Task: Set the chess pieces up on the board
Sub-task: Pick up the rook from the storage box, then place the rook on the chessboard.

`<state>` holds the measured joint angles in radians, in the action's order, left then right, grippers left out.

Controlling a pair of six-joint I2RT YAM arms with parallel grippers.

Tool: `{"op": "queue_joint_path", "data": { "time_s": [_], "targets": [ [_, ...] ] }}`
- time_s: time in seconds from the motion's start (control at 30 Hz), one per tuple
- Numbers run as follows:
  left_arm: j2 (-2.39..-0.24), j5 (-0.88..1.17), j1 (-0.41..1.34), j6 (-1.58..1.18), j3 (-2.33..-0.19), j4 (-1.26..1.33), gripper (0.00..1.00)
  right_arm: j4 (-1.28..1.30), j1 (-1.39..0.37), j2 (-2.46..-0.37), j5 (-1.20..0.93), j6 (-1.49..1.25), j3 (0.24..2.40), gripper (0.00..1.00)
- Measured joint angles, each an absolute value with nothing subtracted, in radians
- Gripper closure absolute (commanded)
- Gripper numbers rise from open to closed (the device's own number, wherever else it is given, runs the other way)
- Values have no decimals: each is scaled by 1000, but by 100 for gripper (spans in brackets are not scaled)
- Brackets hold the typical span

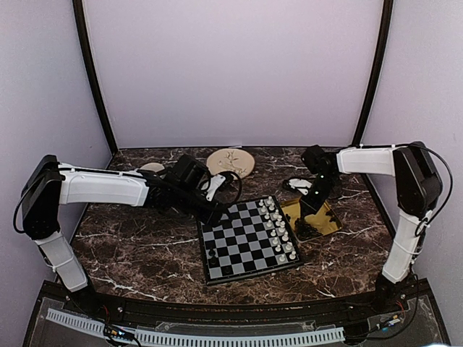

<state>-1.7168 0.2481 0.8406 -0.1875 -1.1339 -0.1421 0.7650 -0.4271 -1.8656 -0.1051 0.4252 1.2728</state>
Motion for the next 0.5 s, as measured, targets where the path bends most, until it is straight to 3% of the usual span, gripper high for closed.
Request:
{"op": "queue_joint_path", "data": {
  "time_s": [0.4,0.43,0.47,0.5],
  "targets": [
    [-1666,224,841,-190,-1084,-128,51,825,-466,-1747,-222,458,1363,97],
    [-1646,208,841,-190,-1074,-130,48,831,-493,-1746,-225,464,1371,97],
    [-1621,189,837,-192,-1061,-136,23,838,-530,-1747,-229,472,1381,97],
    [-1594,175,831,-195,-1046,-146,4,842,-567,-1747,-232,477,1388,96]
  ]
}}
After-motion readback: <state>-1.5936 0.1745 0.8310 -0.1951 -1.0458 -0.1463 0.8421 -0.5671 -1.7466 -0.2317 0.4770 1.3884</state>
